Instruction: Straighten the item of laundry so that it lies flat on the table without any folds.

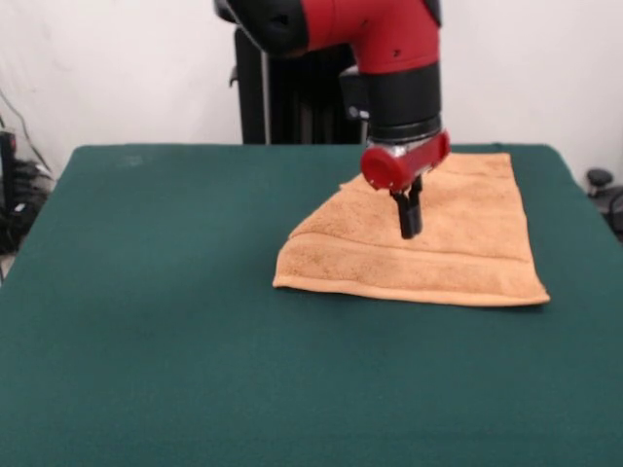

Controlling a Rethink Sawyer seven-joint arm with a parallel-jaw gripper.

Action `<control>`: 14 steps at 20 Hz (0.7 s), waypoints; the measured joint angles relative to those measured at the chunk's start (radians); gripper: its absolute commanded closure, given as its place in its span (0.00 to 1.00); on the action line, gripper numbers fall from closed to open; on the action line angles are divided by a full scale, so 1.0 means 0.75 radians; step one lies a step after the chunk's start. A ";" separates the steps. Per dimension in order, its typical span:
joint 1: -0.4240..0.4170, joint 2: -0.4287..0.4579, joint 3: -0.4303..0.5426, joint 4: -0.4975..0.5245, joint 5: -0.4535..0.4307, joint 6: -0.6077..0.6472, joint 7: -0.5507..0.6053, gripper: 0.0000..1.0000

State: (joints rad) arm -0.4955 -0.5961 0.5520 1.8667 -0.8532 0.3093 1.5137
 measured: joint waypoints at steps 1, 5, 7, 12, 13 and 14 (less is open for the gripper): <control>0.000 0.011 0.000 -0.004 -0.005 0.000 0.000 1.00; 0.001 0.082 0.000 -0.030 -0.026 0.000 0.000 1.00; 0.001 0.101 0.000 -0.035 -0.027 0.000 0.000 1.00; -0.002 0.168 0.003 -0.044 -0.027 0.000 0.000 1.00; -0.004 0.177 0.005 -0.044 -0.027 0.000 0.000 1.00; -0.007 0.186 0.007 -0.044 -0.026 0.000 0.000 1.00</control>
State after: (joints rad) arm -0.5004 -0.4568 0.5569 1.8334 -0.8731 0.3091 1.5137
